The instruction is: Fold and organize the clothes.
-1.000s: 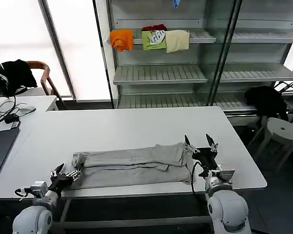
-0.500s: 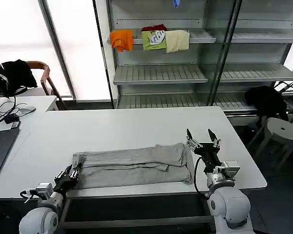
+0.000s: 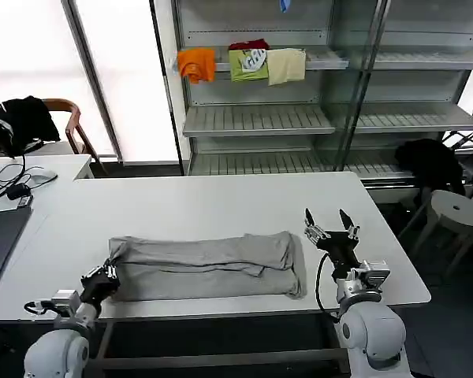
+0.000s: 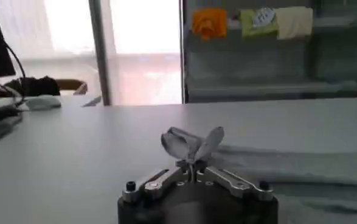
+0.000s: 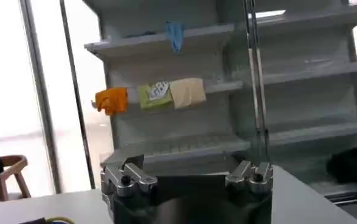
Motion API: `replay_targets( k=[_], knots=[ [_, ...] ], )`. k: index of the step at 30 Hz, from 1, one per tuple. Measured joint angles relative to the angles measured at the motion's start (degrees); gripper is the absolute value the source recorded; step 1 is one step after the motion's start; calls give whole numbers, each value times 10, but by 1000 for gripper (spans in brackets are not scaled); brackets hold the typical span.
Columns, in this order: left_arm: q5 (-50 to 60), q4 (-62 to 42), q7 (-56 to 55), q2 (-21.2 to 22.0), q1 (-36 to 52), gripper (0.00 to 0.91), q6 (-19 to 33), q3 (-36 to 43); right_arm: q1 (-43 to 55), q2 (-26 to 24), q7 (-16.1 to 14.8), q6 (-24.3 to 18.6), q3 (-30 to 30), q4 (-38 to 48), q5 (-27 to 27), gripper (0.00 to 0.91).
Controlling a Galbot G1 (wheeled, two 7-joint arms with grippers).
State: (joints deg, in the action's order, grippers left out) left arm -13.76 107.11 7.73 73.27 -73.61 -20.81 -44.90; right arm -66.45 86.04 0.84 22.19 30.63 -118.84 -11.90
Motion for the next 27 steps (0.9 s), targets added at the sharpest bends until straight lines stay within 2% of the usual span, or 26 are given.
replay_targets(
  k=[4,12,16,21,27],
  knots=[
    [25,-7,27,-30,14,0,10,-42,0,1,1,0,-3,5,4,907],
    [97,-64,87,-124,53,0,34,-127,1,8,2,-2,-12,21,16,907],
    [113,-72,101,-150,65,0,33,-146,2,12,3,-3,-14,31,23,907],
    [117,-41,113,-147,66,0,14,-147,-1,14,3,-4,-16,39,31,907],
    [125,21,116,-99,65,0,-21,-102,-8,12,2,-7,-13,40,35,907]
  ],
)
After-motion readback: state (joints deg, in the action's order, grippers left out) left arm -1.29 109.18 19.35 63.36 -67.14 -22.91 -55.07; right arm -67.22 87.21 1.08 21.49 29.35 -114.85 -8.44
